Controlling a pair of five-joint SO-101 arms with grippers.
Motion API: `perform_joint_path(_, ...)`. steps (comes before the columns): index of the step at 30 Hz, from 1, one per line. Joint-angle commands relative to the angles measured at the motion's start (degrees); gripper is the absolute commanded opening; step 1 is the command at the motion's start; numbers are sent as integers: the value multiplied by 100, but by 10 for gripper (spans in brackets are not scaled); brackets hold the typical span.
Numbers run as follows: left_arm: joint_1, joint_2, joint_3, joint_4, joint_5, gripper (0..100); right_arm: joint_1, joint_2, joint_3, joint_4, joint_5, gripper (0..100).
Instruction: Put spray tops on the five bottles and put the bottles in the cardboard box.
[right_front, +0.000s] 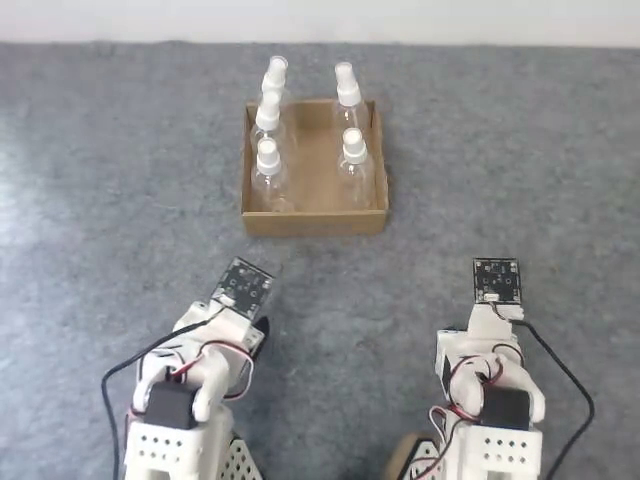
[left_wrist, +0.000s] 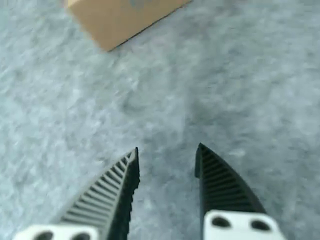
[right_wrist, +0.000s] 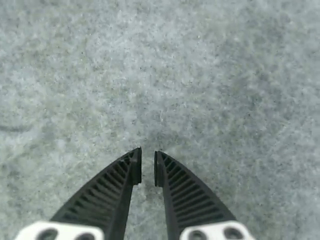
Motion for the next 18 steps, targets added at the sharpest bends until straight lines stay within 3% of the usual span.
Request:
perform_joint_path(1, -448, -132, -75, 26, 0, 173, 57, -119, 123, 84, -35, 6)
perform_joint_path(10, -598, -132, -75, 26, 70, 173, 22, -127, 123, 84, -62, 6)
perform_joint_path(18, -554, -132, -75, 0, 1890, 174, 66, -127, 123, 84, -44, 6)
